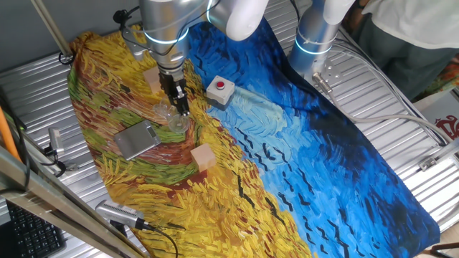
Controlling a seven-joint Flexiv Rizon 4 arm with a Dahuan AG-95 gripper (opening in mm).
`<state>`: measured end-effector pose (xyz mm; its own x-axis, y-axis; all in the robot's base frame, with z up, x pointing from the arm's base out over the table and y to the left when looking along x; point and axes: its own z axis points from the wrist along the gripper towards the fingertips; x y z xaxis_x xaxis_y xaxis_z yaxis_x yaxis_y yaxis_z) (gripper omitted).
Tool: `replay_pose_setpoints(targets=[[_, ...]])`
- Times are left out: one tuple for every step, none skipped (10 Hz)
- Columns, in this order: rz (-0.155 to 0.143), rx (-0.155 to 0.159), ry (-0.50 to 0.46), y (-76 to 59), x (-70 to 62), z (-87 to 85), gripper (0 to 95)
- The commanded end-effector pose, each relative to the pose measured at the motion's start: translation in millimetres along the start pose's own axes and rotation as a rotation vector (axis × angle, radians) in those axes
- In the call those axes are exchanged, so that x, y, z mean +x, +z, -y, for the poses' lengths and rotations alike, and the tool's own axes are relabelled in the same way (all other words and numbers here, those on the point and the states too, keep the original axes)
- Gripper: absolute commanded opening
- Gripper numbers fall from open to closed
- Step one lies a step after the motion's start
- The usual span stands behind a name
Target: Pick up the cup
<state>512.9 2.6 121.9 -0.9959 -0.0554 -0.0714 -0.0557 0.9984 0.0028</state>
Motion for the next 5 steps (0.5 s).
replay_pose_setpoints(targets=[[0.001, 0.001, 0.0, -0.2, -0.1, 0.3, 95.0], [0.001, 0.0, 0.0, -0.2, -0.2, 0.3, 95.0], [0.001, 0.001, 0.001, -0.3, -0.6, 0.4, 95.0], [0.001, 0.001, 0.001, -0.3, -1.4, 0.7, 95.0], [0.0, 0.001, 0.001, -0.1, -1.8, 1.0, 95.0]])
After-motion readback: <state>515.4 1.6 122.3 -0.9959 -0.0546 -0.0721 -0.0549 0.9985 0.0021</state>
